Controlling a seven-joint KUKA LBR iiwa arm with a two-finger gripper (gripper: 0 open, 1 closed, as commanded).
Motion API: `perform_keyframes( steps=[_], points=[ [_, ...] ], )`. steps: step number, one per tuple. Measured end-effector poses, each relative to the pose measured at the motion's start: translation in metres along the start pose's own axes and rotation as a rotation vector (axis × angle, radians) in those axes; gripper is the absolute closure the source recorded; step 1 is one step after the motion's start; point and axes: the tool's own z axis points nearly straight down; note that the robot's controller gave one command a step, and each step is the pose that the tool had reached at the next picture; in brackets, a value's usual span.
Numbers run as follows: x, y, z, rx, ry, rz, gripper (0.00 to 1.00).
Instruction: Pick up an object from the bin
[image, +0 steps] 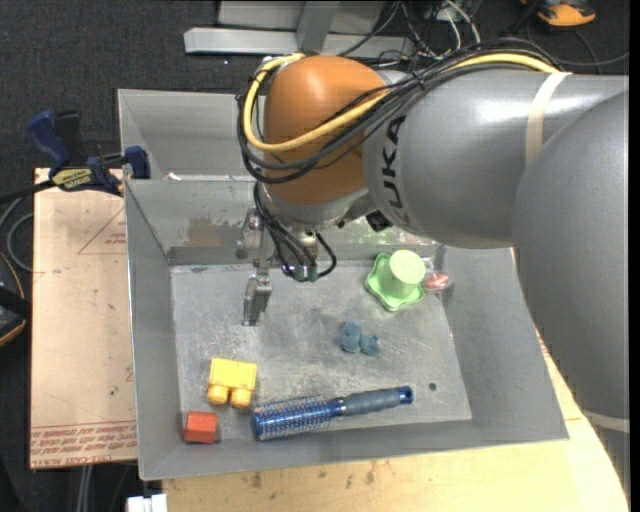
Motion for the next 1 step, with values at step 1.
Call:
perform_keyframes(
  steps=[1],
  points=[
    [0.0778,-0.0224,0.0288,0.003,0.009,-0.029,0.00]
  ],
)
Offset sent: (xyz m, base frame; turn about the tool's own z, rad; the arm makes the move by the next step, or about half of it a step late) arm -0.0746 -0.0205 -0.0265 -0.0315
